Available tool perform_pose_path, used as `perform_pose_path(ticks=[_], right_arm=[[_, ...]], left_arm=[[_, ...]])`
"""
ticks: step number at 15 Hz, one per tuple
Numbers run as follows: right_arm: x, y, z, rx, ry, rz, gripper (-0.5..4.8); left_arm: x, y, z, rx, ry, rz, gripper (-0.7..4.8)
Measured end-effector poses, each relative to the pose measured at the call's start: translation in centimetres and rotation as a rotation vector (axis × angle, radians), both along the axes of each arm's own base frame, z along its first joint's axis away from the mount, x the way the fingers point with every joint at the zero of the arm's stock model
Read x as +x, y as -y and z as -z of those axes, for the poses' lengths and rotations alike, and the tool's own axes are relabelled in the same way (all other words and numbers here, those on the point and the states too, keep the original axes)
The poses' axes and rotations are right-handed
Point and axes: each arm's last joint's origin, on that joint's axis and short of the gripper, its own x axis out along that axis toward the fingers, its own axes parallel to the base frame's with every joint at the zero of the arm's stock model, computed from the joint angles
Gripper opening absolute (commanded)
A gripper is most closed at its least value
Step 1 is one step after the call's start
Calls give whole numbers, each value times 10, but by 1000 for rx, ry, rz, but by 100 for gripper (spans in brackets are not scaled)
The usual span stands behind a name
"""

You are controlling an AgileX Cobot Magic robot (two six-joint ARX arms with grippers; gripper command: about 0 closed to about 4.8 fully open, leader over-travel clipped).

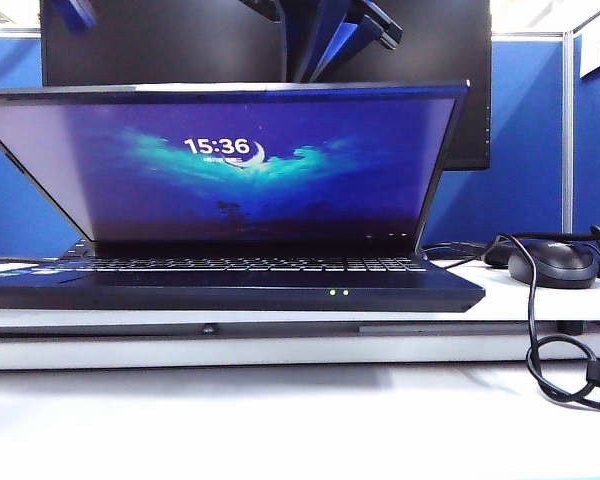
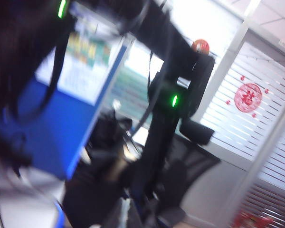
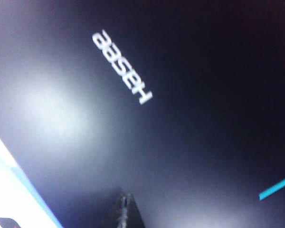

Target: Close the lid of the black laptop.

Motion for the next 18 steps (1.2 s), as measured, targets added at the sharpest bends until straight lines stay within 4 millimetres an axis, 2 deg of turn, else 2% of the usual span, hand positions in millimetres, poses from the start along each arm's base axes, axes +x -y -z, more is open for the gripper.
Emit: perform_pose_path(ticks=[3, 9, 11, 12, 18], right_arm=[[-1, 2, 1, -27, -6, 7, -1], [-2, 3, 2, -39, -18, 8, -1], [-2, 3, 2, -40, -19, 8, -1], [-2, 3, 2, -41, -20, 9, -1], [-4, 4, 3, -52, -37, 8, -1]], left_arm=[[9, -17, -13, -25, 5, -113, -3], [47, -44, -15, 76, -107, -417, -3], [56, -50, -9, 131, -148, -536, -3], [61, -52, 1, 200, -218, -650, -3], [61, -43, 24, 470, -279, -817, -3]])
